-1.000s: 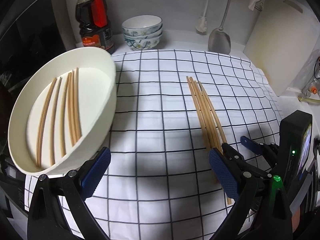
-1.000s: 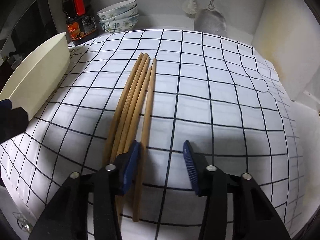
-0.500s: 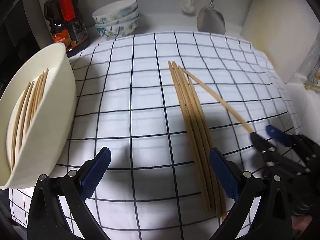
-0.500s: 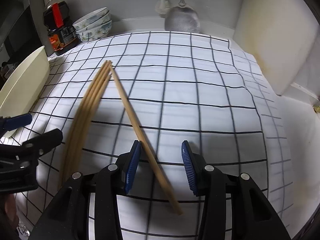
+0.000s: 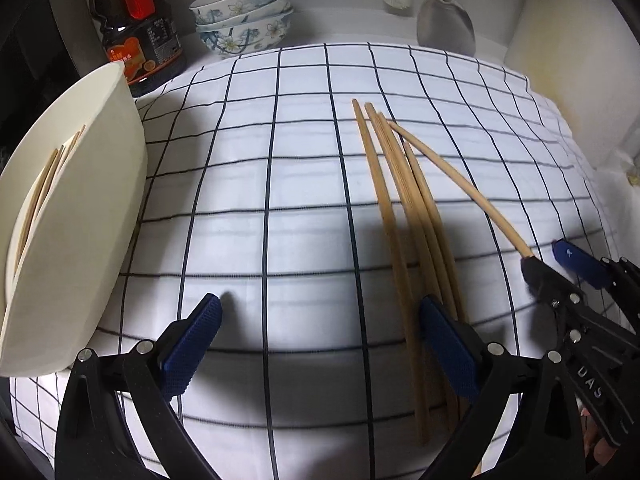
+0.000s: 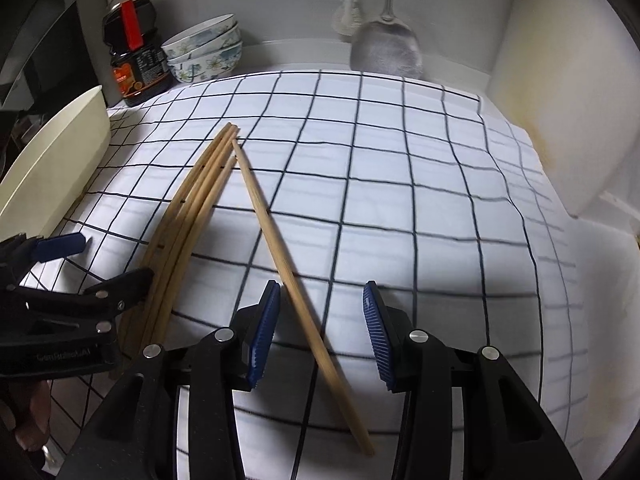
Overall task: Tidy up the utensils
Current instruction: 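Close the left gripper on a chopstick while the right gripper grasps another, then carry both held chopsticks over the white dish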
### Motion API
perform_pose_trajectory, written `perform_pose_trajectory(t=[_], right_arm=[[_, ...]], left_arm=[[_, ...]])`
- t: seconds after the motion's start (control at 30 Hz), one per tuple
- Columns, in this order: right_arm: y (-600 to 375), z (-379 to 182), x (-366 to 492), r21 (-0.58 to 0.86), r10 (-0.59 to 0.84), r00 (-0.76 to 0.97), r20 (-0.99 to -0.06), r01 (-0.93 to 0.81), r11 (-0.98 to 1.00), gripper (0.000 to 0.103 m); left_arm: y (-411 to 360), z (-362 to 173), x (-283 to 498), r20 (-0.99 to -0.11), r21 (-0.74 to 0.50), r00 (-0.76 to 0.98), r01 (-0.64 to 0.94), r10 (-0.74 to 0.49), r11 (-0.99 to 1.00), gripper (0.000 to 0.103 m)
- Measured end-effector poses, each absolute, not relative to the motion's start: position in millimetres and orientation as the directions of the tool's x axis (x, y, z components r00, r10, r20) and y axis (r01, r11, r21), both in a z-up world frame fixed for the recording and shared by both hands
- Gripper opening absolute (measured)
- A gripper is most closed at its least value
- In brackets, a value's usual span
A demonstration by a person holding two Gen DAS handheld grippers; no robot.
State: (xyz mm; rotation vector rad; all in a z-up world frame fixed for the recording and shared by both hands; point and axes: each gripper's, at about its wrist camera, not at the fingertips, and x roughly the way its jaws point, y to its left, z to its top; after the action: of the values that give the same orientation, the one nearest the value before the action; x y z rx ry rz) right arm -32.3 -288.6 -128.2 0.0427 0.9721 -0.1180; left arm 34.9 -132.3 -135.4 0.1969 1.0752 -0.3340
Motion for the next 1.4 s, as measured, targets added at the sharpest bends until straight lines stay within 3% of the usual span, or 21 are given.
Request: perform_pose_trajectory(t=[0.13,0.23,0.3,0.33,0.37,0.4,0.6,0.83,1.03,1.23,1.4], right_arm=[[-286,-128,-20,-0.021,-0.061,0.56,-0.826,0.078,0.997,0.041],[-283,-128,-13,-0.02,-0.05,0.556,-0.83,0.061,0.998,0.039],[-279,-128,-12,-0.02,-0.041,0.558,-0.829,0.044,0.999,0.03],[-277,-128,-12,-0.02,-0.037,0.559,-0.828,0.036,0.999,0.021],[-275,-128,-11,-0.024,-0.037,0.56,-0.828,0.03,0.999,0.011],[-272,-128,-11,-0.029,-0.041,0.559,-0.828,0.031,0.999,0.01],[-288,-126,-14,0.125,0.035,0.542,-0.84,0.13,0.984,0.006],[-280,-102,-23,0.159,0.049,0.557,-0.829,0.152,0.975,0.006],[-247,-47,-16,0.187,0.082,0.631,-0.771,0.101,0.977,0.006],[-186,-11,18,0.213,0.165,0.669,-0.725,-0.01,0.977,0.006],[-122,-10,59,0.238,0.254,0.638,-0.727,-0.113,0.965,0.006]], left_arm=[[-138,-133,43,-0.877,-0.008,0.444,0.371,-0.186,0.928,0.085],[-144,-130,47,-0.869,-0.01,0.453,0.387,-0.2,0.922,0.067],[-149,-126,47,-0.866,-0.013,0.452,0.407,-0.214,0.913,0.037],[-151,-125,46,-0.866,-0.015,0.449,0.418,-0.22,0.908,0.028],[-153,-125,45,-0.868,-0.017,0.443,0.429,-0.226,0.903,0.012],[-155,-124,44,-0.87,-0.016,0.438,0.439,-0.229,0.899,0.008],[-149,-122,43,-0.887,-0.049,0.391,0.449,-0.245,0.892,0.007],[-126,-96,39,-0.878,-0.14,0.352,0.461,-0.326,0.876,0.007],[-84,-41,36,-0.819,-0.171,0.425,0.459,-0.385,0.872,0.007],[-14,-2,55,-0.78,-0.132,0.537,0.359,-0.321,0.924,0.007],[52,-3,81,-0.791,-0.103,0.569,0.241,-0.226,0.965,0.007]])
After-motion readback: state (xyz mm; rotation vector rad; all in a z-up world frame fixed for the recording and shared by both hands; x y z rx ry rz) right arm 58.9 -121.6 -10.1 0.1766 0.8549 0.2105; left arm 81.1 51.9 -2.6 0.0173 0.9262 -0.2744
